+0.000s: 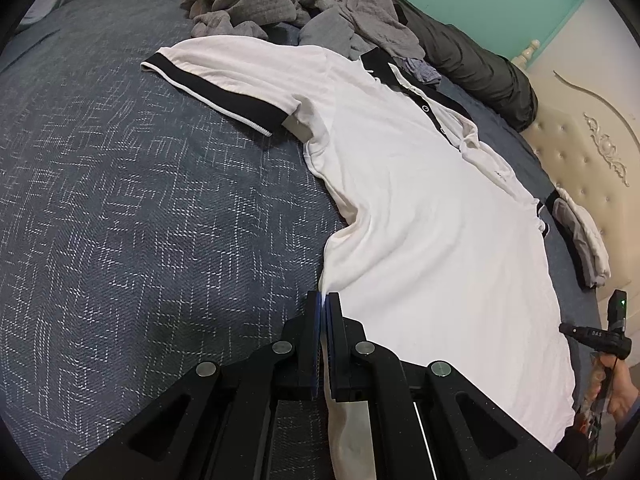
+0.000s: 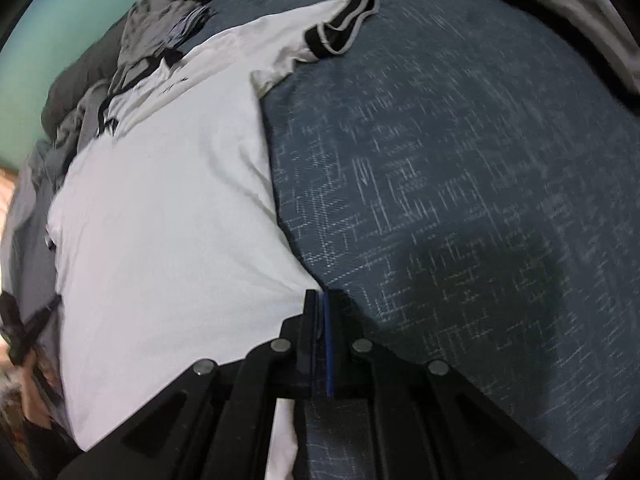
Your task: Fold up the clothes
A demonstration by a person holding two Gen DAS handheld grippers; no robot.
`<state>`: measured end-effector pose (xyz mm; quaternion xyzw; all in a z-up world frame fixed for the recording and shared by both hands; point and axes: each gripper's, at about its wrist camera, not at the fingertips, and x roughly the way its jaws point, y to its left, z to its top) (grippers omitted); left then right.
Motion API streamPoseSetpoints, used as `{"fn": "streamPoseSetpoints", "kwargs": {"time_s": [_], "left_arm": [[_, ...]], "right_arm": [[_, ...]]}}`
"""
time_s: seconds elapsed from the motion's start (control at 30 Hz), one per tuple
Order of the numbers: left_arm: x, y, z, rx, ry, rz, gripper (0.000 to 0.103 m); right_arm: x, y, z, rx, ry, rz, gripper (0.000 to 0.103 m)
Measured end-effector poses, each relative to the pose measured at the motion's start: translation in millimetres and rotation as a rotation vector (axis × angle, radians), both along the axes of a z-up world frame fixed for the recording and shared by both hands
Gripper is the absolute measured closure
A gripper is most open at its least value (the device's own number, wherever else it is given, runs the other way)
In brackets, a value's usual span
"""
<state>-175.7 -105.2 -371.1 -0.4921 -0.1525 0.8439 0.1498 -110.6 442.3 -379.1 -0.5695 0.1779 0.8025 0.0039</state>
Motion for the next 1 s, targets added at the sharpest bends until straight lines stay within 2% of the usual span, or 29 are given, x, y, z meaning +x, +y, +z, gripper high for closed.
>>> {"fn": "streamPoseSetpoints", "kwargs": {"time_s": [0.13,0.27,0.37,0.63,0.77,0.83,0.93,1.0], "left_arm": [[0,-4,-1,0.007,-0.006,0.010,0.100],[0,-1,-1,0.001,-0.006,0.004,0.100],[0,-1,-1,0.001,-0.005,0.006,0.100],[-2,0,-3,-0.007,-0.013,0.006,0.100],[0,-1,-2,-0.003,-0.022,0.007,0.100],[1,-3,-1,-0.004,-0.031,0.006,0.099],[8,-10,10,-0.009,-0.025,0.021,0.096],[15,-16,20,0.011,-0.029,0.031,0.088]], "right_arm": [[7,0,2,0.006,0.005,0.015,0.101],[7,-6,0,0.054,-0.020,0.075,0.101],[-1,-8,1,0.033,-0.040,0.088,0.101],[-12,-12,11,0.044,-0.048,0.081,0.090],[-8,-3,14,0.046,-0.035,0.046,0.089],[-3,3,17,0.051,-0.025,0.032,0.089],[10,7,25,-0.001,0.003,0.026,0.089],[19,4,29,-0.027,0.006,0.047,0.088]]}}
